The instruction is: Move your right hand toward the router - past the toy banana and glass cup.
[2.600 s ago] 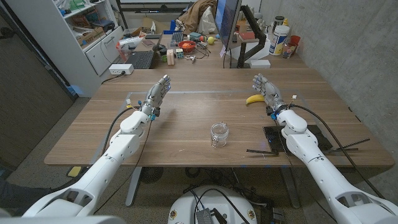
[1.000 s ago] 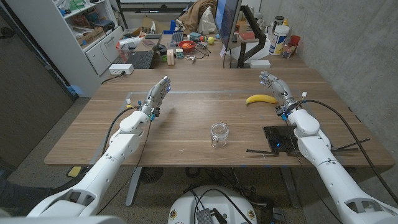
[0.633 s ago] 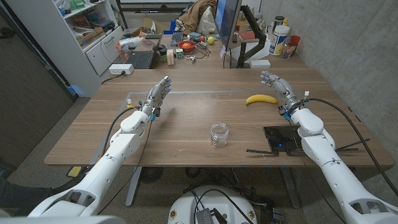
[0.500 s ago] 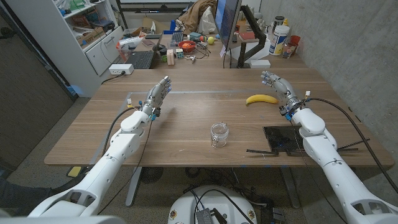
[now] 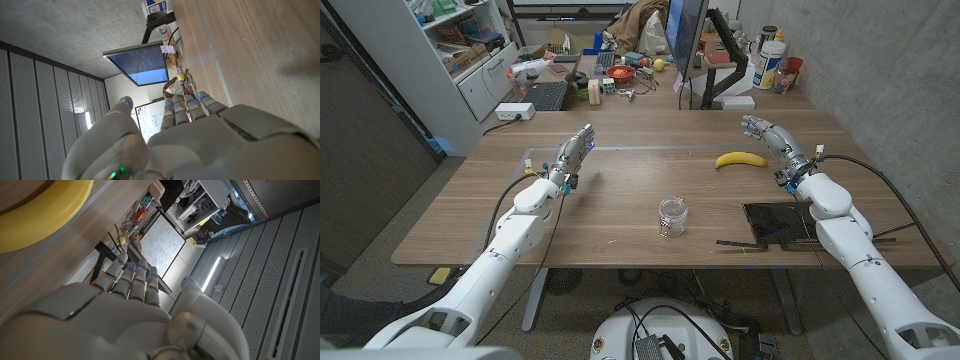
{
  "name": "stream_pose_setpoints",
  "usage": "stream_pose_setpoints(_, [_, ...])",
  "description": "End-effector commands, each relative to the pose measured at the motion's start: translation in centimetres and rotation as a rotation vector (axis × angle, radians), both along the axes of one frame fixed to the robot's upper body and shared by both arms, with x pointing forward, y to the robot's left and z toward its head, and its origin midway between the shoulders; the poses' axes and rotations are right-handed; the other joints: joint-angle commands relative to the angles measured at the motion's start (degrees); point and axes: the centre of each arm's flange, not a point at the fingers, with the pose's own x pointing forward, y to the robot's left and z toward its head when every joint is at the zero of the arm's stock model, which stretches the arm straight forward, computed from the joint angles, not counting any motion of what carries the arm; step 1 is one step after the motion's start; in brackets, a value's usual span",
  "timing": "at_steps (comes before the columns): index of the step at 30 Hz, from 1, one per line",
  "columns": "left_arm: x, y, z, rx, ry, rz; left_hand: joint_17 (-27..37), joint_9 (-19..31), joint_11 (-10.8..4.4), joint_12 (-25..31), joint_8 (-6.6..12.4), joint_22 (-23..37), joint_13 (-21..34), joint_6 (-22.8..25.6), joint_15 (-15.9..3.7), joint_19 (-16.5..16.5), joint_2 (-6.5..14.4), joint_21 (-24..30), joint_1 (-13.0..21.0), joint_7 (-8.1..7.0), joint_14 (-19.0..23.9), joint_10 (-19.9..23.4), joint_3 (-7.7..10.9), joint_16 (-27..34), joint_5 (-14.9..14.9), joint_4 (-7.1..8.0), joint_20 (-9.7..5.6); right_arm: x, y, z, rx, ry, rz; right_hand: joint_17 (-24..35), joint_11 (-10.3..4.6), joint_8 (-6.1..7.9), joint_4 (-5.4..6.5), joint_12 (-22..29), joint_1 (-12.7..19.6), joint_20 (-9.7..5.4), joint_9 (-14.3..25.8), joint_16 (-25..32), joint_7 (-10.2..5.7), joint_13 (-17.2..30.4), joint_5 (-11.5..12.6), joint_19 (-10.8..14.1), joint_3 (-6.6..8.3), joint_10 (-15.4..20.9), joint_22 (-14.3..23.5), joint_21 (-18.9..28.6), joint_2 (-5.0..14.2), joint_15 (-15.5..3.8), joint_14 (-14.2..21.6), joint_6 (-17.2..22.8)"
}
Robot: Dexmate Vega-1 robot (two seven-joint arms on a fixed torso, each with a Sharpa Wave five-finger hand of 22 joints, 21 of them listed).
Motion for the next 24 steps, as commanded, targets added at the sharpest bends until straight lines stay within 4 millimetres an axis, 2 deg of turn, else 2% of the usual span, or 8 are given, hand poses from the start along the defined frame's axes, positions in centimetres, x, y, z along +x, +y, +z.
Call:
stream_pose_setpoints(1, [-0.2, 0.4, -0.5, 0.004, 0.021, 0.022, 0.3, 0.2, -0.23, -0.1, -0.15, 0.2, 0.2, 0.1, -0.17, -0.1, 0.2, -0.1, 0.6, -0.12, 0.0, 0.2, 0.17, -0.1, -0.3, -0.36, 0.6, -0.5, -0.5, 0.0, -0.028, -0.004, -0.018, 0.1, -0.08, 0.09, -0.41, 0.2, 0.2, -0.1, 0.2, 0.3, -0.37, 0.2, 0.3, 0.6, 0.2, 0.5, 0.3, -0.4, -0.28, -0.11, 0.7, 0.2])
stream_pose_setpoints(10, [-0.1, 0.5, -0.6, 0.01, 0.028, 0.021, 0.3, 0.2, -0.27, -0.1, -0.21, 0.2, 0.2, 0.1, -0.15, -0.1, 0.2, -0.1, 0.6, -0.13, 0.0, 0.2, 0.14, -0.1, -0.3, -0.4, 0.61, -0.7, -0.7, 0.0, -0.052, 0.005, -0.022, 0.1, -0.03, 0.07, -0.51, 0.2, 0.2, -0.2, 0.3, 0.3, -0.37, 0.2, 0.4, 0.7, 0.23, 0.6, 0.3, -0.6, -0.26, -0.12, 0.9, 0.3])
stream_pose_setpoints(13, [-0.1, 0.5, -0.5, 0.012, 0.028, 0.021, 0.3, 0.2, -0.2, -0.1, -0.24, 0.2, 0.2, 0.0, -0.17, -0.1, 0.2, -0.1, 0.6, -0.11, -0.1, 0.1, 0.13, -0.1, -0.3, -0.41, 0.61, -0.8, -0.7, 0.1, -0.059, 0.004, -0.027, 0.1, -0.11, 0.12, -0.57, 0.2, 0.2, -0.21, 0.3, 0.2, 0.25, 0.2, 0.4, 0.8, 0.25, 0.6, 0.3, -0.7, -0.25, -0.12, 0.9, 0.5])
stream_pose_setpoints(24, [0.0, 0.3, 0.0, 0.02, 0.017, 0.014, 0.3, 0.3, -0.15, -0.2, -0.27, 0.2, 0.2, 0.0, -0.05, -0.1, 0.3, -0.1, 0.7, -0.16, -0.2, 0.1, 0.09, -0.1, -0.4, -0.45, 0.64, -2.1, -1.5, -0.1, -0.054, -0.018, -0.054, 0.2, 0.0, 0.09, -0.64, 0.2, 0.2, -0.14, 0.3, 0.2, 0.51, 0.3, 0.4, 0.9, 0.25, 0.8, 0.3, -1.0, -0.24, -0.22, 1.0, 0.6])
